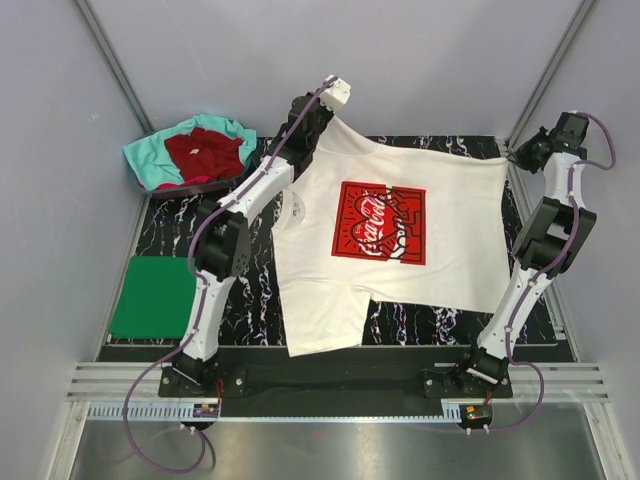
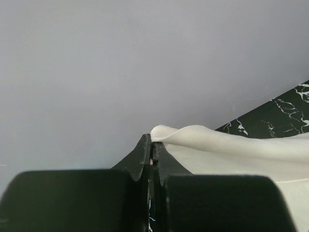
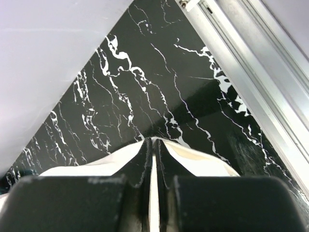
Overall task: Fold and stack the t-shirts
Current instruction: Fold the tshirt
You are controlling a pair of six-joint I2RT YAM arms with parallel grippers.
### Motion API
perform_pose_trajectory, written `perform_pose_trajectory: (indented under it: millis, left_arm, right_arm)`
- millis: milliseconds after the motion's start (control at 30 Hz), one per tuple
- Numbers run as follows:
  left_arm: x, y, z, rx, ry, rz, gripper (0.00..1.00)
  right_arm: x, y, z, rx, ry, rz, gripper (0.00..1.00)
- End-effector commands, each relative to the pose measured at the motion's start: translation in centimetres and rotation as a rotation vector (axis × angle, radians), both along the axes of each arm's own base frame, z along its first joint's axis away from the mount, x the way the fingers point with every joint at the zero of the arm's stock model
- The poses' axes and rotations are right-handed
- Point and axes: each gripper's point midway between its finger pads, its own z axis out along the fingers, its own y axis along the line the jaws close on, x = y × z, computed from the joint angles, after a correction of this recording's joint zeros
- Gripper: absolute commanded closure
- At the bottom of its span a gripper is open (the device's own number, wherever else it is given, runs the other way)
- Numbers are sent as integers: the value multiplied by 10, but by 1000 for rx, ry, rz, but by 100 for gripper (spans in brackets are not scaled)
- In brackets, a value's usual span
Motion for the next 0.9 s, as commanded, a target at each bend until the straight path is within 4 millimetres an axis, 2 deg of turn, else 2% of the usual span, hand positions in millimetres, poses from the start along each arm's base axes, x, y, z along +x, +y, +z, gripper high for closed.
perform_pose_trajectory:
  millis: [0,33,67,233,400,567,600,667,700,767,800,833,867]
  left_arm:
    - [-17,-21,74,-61,-144,-74,100]
    - [-21,-24,76,-55,-138,-83,100]
    - [-29,-28,89,-61,-152,-97,100]
    - [-51,-35,104,-38,-157,-150,100]
    - [-59,-35,103,12,-149,-152,100]
    - [-69,-26,105,45,-141,-135,100]
    - [-70,-24,99,56,-125,-132,100]
    - [-75,-19,102,68,-127,-129,100]
    - [-77,-19,92,79,-105,-132,100]
    - [-83,-18,93,80,-101,-140,100]
    - [-84,-18,80,89,-76,-143,100]
    - [-85,-17,79,89,-74,-143,100]
    - [-86,-17,67,100,-52,-140,100]
  right_arm:
    - [-1,-14,11,-40,10,-33,100]
    - [-2,-18,7,-51,23,-41,100]
    - [-4,-17,3,-50,42,-42,100]
    - [-5,-22,-11,-63,72,-43,100]
    - [-7,-20,-15,-57,88,-42,100]
    - [-15,-21,-18,-62,118,-59,100]
    - [-17,-22,-16,-70,121,-62,100]
    - [-21,-21,-13,-72,134,-67,100]
    - [-23,-21,-13,-75,140,-68,100]
    - [-27,-21,-8,-76,140,-68,100]
    - [-30,-20,-4,-78,141,-75,100]
    - [-31,-19,-3,-78,143,-74,100]
    - [-33,-20,-1,-81,143,-76,100]
